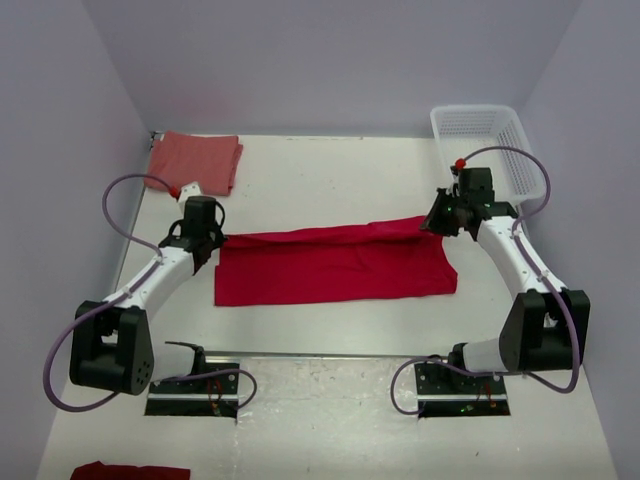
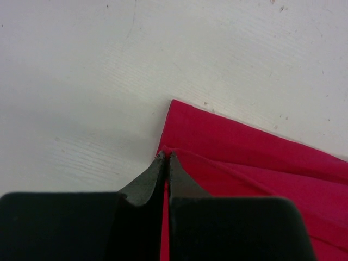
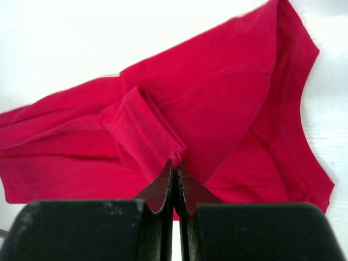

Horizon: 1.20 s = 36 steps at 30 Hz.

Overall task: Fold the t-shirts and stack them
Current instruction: Fold the other side of the tshirt into a rectangle

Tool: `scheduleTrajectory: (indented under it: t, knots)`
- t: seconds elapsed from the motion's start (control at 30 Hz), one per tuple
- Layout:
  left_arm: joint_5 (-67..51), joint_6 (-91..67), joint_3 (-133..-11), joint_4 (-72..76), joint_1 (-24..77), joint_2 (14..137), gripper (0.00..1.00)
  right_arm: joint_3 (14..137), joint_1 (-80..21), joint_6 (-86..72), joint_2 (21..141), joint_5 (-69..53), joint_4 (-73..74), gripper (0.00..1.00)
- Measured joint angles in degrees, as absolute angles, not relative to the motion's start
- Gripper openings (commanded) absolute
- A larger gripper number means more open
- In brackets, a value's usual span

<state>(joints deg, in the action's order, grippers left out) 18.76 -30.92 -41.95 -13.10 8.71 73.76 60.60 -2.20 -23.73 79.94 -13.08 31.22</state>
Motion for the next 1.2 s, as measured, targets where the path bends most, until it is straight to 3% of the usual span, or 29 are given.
scheduleTrajectory:
  t: [0.37, 0.47, 0.63, 0.93, 1.07, 1.2]
  knots:
    - [18.65, -30.89, -38.15, -13.63, 8.97, 73.67, 0.00, 55.53, -2.20, -24.45, 76.01, -9.98, 30.39, 0.00]
    - [18.65, -30.94, -37.12, -13.74, 9.43, 73.28, 0.19, 54.33, -2.20, -24.47, 75.57, -9.98, 30.00, 0.00]
    - [18.70, -32.01, -34.48, -14.39, 9.89, 70.37, 0.24, 53.21, -2.20, -24.47, 75.42, -10.00, 29.54, 0.00]
    - [24.69, -35.38, -34.41, -18.37, 11.44, 60.23, 0.45, 51.72, -3.38, -24.64, 72.97, -9.93, 29.04, 0.00]
    - [24.97, -35.86, -35.81, -18.15, 11.68, 58.57, 0.43, 49.54, -4.25, -24.71, 72.40, -9.45, 28.60, 0.00]
    - [22.02, -35.35, -38.20, -16.73, 11.77, 63.86, 0.29, 47.99, -5.21, -25.41, 72.40, -8.16, 28.64, 0.00]
